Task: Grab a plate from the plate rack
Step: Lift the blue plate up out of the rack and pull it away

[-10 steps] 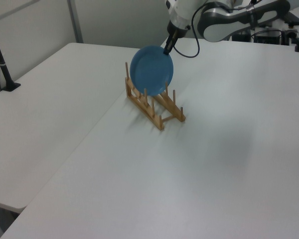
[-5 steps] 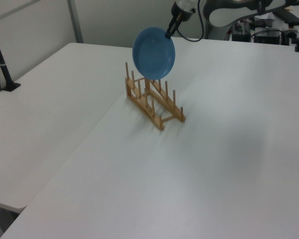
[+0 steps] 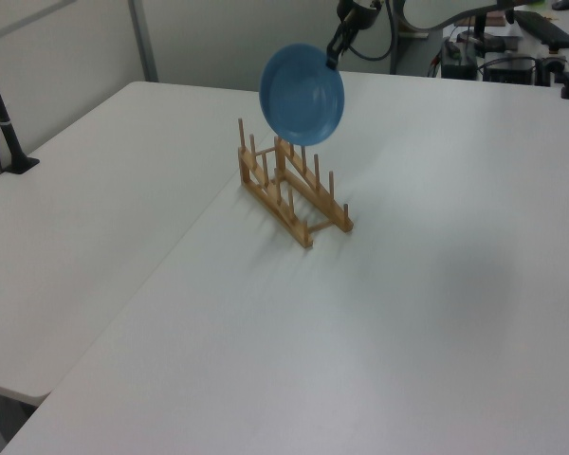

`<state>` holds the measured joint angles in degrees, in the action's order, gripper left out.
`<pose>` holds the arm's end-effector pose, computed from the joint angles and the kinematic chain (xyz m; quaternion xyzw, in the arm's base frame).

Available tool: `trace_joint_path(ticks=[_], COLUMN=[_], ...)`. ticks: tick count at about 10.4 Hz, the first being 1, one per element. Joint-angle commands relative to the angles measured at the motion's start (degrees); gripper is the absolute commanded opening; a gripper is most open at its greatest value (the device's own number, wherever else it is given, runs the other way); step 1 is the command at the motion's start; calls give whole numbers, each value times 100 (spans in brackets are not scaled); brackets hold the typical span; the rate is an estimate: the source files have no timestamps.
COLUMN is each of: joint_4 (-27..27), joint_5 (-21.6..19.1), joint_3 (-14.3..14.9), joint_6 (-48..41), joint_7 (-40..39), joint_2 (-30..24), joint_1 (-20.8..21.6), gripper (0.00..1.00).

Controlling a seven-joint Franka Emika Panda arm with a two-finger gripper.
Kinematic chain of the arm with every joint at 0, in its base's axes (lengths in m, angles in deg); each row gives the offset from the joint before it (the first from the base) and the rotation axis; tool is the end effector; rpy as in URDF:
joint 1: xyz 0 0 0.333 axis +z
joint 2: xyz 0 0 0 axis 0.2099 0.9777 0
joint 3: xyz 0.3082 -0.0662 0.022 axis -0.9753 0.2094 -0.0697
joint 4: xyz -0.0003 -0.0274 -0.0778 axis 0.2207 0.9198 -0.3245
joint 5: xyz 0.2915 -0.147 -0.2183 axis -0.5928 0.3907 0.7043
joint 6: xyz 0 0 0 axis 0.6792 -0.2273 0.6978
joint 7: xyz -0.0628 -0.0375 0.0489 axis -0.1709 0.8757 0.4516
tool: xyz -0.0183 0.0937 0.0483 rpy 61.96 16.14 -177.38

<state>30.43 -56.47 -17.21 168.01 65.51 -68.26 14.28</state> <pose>0.6948 -0.0012 0.5662 0.9628 -0.0089 0.2419 0.1198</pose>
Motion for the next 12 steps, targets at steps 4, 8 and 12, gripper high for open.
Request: trace_joint_path(ticks=[4,8,12], joint_4=[247,1116,1443], joint_5=[-1499,-1412,-1420], joint_3=[-28,-28,-28], joint_6=[-2682,-3251,-3260], joint_7=[-2282,-3857,-4379], joint_2=[-368,-333,271], joint_1=[82,512,759], gripper=[0,0,0])
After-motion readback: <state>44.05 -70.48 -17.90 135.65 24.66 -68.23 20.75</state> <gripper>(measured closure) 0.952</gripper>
